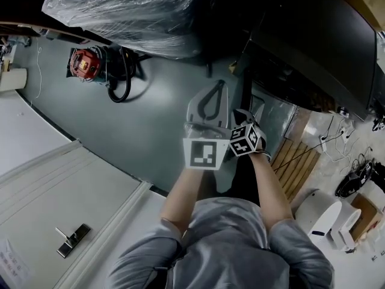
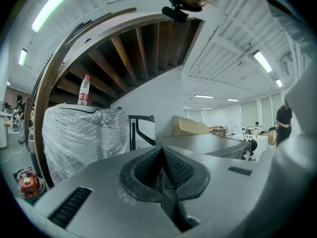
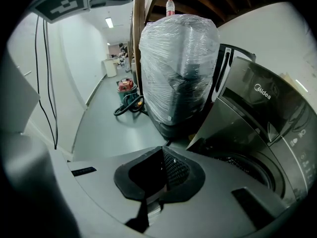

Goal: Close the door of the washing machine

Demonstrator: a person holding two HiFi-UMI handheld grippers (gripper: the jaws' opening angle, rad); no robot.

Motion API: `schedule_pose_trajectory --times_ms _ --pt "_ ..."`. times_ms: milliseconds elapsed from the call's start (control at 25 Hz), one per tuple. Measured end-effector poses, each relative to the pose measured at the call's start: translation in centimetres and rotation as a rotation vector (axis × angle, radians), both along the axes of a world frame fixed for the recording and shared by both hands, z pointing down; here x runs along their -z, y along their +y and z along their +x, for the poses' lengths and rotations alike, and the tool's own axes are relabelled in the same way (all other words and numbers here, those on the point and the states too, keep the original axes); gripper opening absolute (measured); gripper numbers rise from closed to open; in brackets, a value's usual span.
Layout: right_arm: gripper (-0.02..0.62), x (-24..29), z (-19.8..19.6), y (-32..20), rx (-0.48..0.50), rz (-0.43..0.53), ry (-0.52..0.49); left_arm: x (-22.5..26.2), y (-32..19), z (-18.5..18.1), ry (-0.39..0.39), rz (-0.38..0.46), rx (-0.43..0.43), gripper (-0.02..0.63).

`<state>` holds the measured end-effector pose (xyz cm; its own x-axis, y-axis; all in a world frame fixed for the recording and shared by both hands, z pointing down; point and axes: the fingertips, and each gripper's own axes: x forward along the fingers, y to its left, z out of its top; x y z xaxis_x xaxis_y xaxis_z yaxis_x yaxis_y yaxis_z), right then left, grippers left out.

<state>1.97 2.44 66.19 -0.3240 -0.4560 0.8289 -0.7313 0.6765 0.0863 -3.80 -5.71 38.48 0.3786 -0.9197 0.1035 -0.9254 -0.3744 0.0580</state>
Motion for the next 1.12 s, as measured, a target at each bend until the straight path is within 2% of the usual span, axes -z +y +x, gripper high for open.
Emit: schedule_pose_trajectory --times_ms 280,560,760,1120 --pt "0.0 0.2 2.6 0.3 -0.01 0.014 0.026 -0.3 -0.1 3.1 0.016 -0.01 -0.04 -0.002" --pt "0.0 0.3 6.0 0.0 -0.057 0.033 0.056 -0.5 -0.3 6.4 -0.004 -0.01 -0.098 -0.002" --pt "0.0 0.8 8.8 -0.7 -0.118 0.084 0.07 -0.8 -0.5 8.2 0.004 -0.019 -0.121 -0.002" --pt "0.0 1.2 11.9 -1.6 -0.159 0.165 0.124 -1.5 -0.7 10.4 -0.007 -0.026 -0.16 -0.002"
